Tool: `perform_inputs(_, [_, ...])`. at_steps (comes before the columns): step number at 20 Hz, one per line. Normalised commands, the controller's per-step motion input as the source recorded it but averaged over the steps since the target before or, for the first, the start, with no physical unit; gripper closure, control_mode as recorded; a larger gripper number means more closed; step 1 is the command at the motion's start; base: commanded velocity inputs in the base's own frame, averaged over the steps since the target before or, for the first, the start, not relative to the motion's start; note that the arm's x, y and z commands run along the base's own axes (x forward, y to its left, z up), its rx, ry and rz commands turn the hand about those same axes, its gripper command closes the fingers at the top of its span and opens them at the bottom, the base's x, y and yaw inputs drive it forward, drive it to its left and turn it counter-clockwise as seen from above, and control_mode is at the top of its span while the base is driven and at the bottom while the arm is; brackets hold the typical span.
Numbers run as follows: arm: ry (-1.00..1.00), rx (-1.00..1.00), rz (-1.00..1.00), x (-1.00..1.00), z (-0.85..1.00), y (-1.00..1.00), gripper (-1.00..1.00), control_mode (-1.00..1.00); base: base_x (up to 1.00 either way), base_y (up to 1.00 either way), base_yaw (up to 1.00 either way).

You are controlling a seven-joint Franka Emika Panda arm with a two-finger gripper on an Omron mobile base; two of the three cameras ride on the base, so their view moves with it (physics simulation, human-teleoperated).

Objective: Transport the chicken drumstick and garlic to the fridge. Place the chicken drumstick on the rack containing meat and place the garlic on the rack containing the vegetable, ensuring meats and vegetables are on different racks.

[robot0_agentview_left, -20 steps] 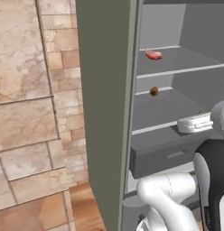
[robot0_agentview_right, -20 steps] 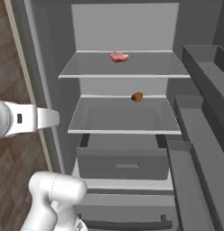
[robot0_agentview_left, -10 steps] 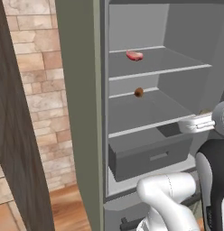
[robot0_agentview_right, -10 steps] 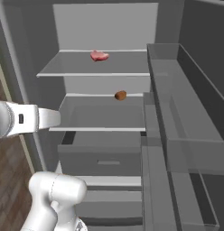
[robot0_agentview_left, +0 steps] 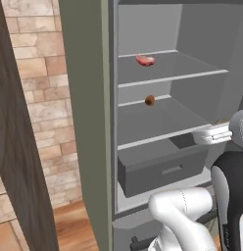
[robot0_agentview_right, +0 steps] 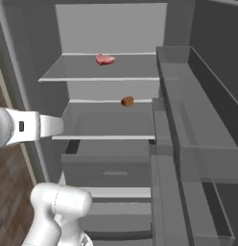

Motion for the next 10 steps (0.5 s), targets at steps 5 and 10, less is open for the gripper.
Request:
perform_inputs(5, [0.0, 0.0, 0.0, 0.0, 0.0, 0.0, 1.0, 1.0, 1.0, 0.26, -0.4])
perform_inputs(10, [0.0, 0.0, 0.0, 0.0, 0.0, 0.0, 1.0, 1.0, 0.84, 0.01, -0.03])
